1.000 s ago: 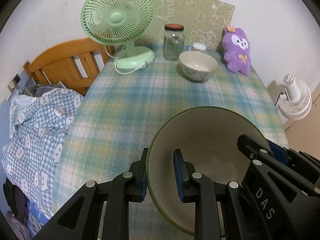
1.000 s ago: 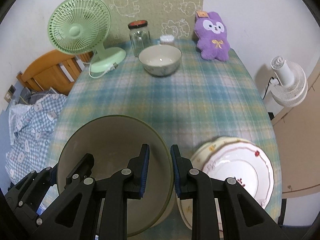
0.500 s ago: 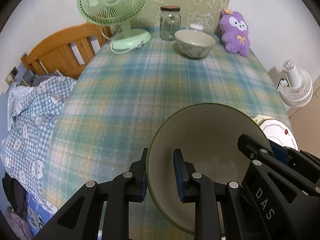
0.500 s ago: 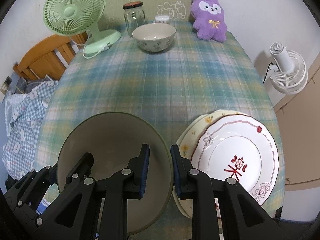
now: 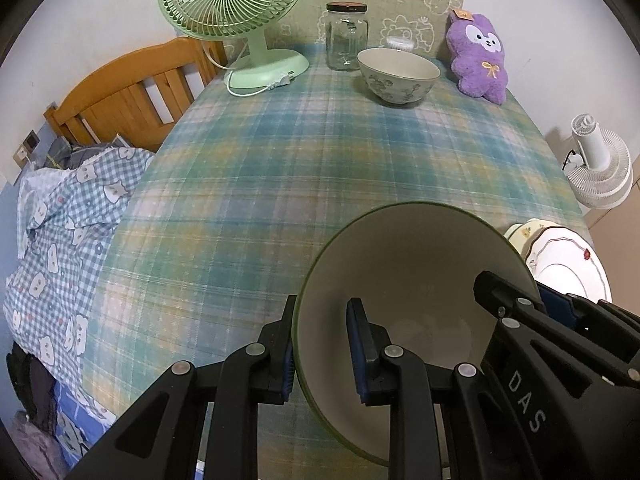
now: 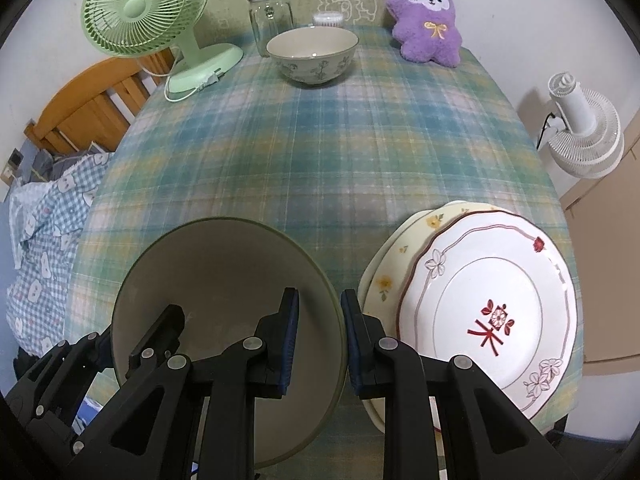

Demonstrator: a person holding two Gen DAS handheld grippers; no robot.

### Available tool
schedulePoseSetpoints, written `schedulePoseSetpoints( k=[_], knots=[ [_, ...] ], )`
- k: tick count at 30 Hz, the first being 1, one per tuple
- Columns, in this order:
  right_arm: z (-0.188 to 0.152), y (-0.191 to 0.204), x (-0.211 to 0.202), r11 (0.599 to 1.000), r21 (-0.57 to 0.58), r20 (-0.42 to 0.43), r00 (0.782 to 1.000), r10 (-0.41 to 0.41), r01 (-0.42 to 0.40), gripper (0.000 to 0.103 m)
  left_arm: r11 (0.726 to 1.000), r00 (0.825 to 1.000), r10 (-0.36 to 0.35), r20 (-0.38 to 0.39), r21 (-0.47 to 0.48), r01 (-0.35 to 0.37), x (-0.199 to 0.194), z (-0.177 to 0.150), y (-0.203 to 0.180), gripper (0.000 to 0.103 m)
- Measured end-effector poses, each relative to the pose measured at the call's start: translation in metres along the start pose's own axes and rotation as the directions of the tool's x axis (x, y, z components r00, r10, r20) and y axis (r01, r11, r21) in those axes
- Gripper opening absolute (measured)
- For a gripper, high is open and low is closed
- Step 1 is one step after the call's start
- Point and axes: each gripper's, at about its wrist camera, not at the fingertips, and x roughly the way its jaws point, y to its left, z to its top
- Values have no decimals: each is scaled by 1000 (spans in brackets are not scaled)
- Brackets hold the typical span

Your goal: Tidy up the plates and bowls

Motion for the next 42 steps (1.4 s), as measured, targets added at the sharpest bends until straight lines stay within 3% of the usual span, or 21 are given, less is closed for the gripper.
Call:
schedulePoseSetpoints(
  k=[15, 18, 20, 21, 22, 24, 26, 30, 42],
  knots=[
    [2, 2, 9, 1000, 4, -6, 1000, -28, 28, 28, 1000, 1000, -18, -7, 6, 18, 7, 2, 1, 21],
    [3, 1, 9, 1000, -8, -18, 1000, -21, 21, 28, 1000, 999, -32, -16, 2, 32, 7, 2, 3, 25],
    [4, -1, 9, 1000, -10, -28, 1000, 1, -2, 30, 999, 999, -45, -27, -11, 45, 7, 2, 6, 35],
    [4, -2, 7, 1000, -7, -29, 999, 23, -24, 37, 999, 999, -48, -25, -14, 48, 5, 2, 7, 37],
    [4, -3, 5, 999, -4, -25, 999, 37, -37, 52, 999, 999, -42, -18, -9, 42, 3, 3, 7, 43],
    [4, -4, -4, 1000, 8, 13, 1000, 26, -26, 68, 1000, 1000, -22, 20, 13, 21, -7, 5, 5, 58],
    [6, -6, -15, 1000, 8, 53, 998, 27, -28, 76, 1000, 998, -7, 67, 13, 6, -18, 8, 5, 71],
    [13, -2, -35, 999, -11, 91, 995, 43, -43, 76, 1000, 996, 13, 93, 0, -13, -34, 16, 7, 74],
    [47, 12, -101, 1000, 16, 248, 969, 3, -8, 78, 997, 981, -66, 182, 47, 58, -79, 62, 17, 87]
  ],
)
